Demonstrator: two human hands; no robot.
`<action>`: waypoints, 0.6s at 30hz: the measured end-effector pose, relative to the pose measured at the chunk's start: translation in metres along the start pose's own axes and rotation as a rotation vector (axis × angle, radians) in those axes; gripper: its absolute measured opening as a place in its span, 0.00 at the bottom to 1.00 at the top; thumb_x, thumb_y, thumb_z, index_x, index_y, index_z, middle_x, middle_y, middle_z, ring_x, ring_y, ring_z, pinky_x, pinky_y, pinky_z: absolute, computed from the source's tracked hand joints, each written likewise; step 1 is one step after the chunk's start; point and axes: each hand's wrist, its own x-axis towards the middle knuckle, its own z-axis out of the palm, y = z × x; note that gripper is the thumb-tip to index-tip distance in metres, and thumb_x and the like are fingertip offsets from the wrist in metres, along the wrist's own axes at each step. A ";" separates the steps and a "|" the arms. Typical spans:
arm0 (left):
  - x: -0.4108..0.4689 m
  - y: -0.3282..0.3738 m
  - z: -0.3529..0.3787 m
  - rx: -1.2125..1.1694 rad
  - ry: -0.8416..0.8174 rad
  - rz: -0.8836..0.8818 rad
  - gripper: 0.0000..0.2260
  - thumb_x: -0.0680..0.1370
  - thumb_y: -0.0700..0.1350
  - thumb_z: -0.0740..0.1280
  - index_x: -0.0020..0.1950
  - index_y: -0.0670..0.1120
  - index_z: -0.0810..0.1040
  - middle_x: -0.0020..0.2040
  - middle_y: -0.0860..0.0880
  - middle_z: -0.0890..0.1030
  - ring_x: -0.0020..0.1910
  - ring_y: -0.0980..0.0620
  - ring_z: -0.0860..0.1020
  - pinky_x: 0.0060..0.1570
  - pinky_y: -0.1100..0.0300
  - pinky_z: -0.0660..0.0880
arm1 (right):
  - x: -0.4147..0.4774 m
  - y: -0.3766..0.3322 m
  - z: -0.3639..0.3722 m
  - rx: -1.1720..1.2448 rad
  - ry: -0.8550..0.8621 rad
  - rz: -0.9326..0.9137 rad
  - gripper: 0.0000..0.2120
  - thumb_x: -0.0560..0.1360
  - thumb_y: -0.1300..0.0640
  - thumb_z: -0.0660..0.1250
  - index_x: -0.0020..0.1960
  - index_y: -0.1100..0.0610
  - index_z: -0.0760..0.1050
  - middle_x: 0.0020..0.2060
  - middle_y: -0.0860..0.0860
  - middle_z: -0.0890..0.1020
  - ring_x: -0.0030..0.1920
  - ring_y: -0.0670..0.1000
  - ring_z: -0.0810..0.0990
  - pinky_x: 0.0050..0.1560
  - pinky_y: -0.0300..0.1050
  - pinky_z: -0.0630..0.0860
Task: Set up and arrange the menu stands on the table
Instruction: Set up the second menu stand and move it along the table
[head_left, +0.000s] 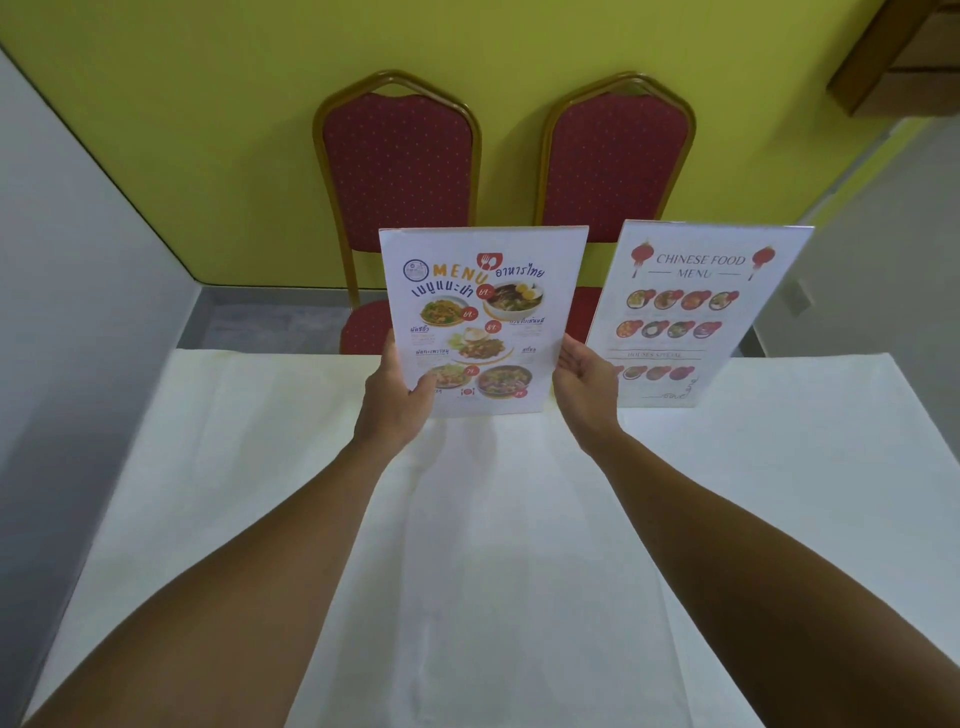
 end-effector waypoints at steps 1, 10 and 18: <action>-0.002 -0.002 0.002 -0.007 -0.012 -0.007 0.30 0.77 0.48 0.67 0.78 0.54 0.59 0.66 0.53 0.78 0.61 0.49 0.78 0.55 0.53 0.78 | -0.001 0.002 0.002 -0.009 -0.004 -0.004 0.27 0.75 0.72 0.60 0.70 0.55 0.76 0.57 0.42 0.83 0.55 0.42 0.82 0.52 0.41 0.81; 0.006 -0.004 0.003 -0.047 -0.021 0.009 0.33 0.77 0.50 0.70 0.77 0.60 0.56 0.66 0.55 0.77 0.61 0.51 0.77 0.55 0.51 0.80 | 0.001 0.007 0.016 0.014 0.107 -0.019 0.23 0.76 0.72 0.61 0.68 0.58 0.75 0.56 0.45 0.82 0.50 0.40 0.81 0.45 0.31 0.79; 0.010 -0.005 0.002 -0.031 -0.010 0.019 0.32 0.77 0.50 0.70 0.77 0.58 0.57 0.67 0.53 0.77 0.62 0.50 0.77 0.57 0.48 0.80 | 0.004 0.007 0.017 -0.058 0.139 -0.040 0.20 0.77 0.72 0.60 0.67 0.61 0.75 0.57 0.49 0.81 0.46 0.35 0.78 0.40 0.24 0.74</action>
